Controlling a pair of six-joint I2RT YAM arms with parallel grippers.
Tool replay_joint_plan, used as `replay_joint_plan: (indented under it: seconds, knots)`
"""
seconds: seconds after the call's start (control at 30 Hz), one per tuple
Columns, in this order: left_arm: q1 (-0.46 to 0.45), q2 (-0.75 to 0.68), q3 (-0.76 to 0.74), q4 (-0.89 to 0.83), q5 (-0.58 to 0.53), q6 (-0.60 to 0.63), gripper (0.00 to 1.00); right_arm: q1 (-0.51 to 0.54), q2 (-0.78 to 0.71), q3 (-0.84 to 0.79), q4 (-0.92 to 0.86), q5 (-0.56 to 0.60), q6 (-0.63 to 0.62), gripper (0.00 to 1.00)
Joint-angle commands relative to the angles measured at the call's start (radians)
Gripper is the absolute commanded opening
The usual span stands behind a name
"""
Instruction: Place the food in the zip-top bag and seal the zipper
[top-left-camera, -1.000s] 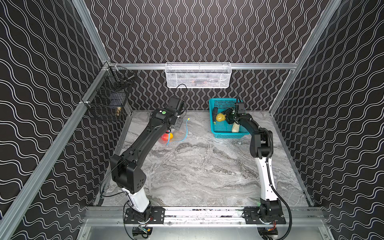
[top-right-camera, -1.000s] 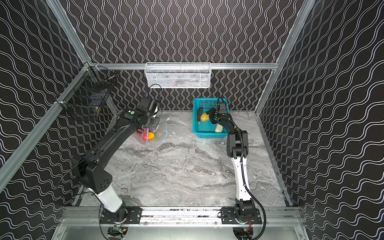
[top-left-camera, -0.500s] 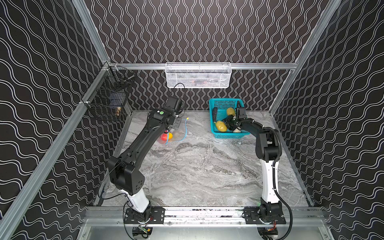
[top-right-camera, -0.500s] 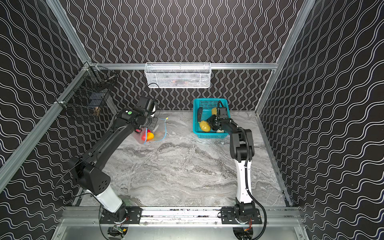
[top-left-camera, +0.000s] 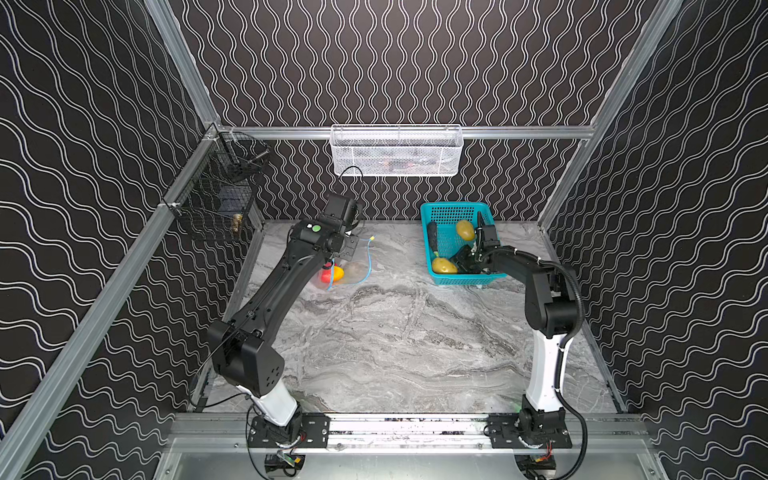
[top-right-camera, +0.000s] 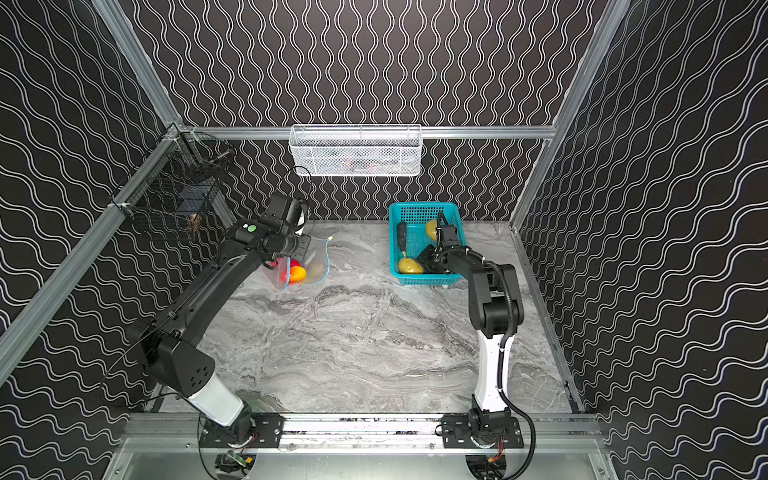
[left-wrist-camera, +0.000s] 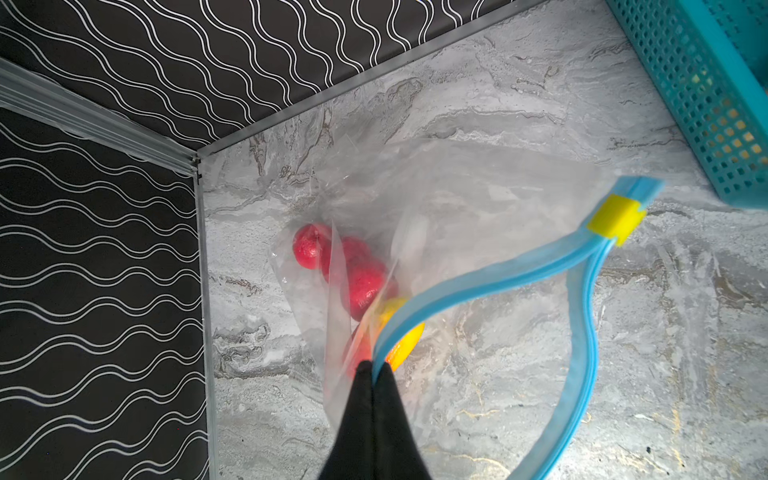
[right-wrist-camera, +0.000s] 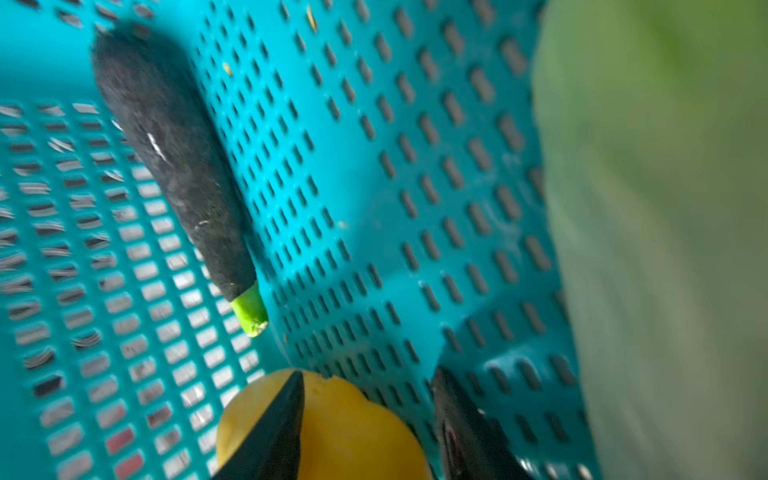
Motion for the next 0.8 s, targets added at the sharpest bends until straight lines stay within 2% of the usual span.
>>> replay_joint_plan:
  seconds: [0.0,0.3,0.43,0.6,0.77]
  knots:
    - [0.002,-0.001,0.005,0.018,0.018,-0.009,0.00,0.025,-0.045,-0.042,-0.061,0.008,-0.032,0.52]
    - [0.004,0.019,0.017,0.011,0.027,-0.010,0.00,0.090,-0.134,-0.108,-0.150,0.096,-0.055,0.55]
    - [0.003,0.024,0.016,0.012,0.027,-0.010,0.00,0.101,-0.174,-0.049,-0.197,0.151,-0.126,0.71]
    - [0.003,0.029,0.017,0.011,0.029,-0.010,0.00,0.115,-0.159,0.089,-0.282,0.133,-0.272,0.88]
    - [0.003,0.027,0.014,0.013,0.028,-0.008,0.00,0.134,-0.124,0.195,-0.411,0.078,-0.454,0.97]
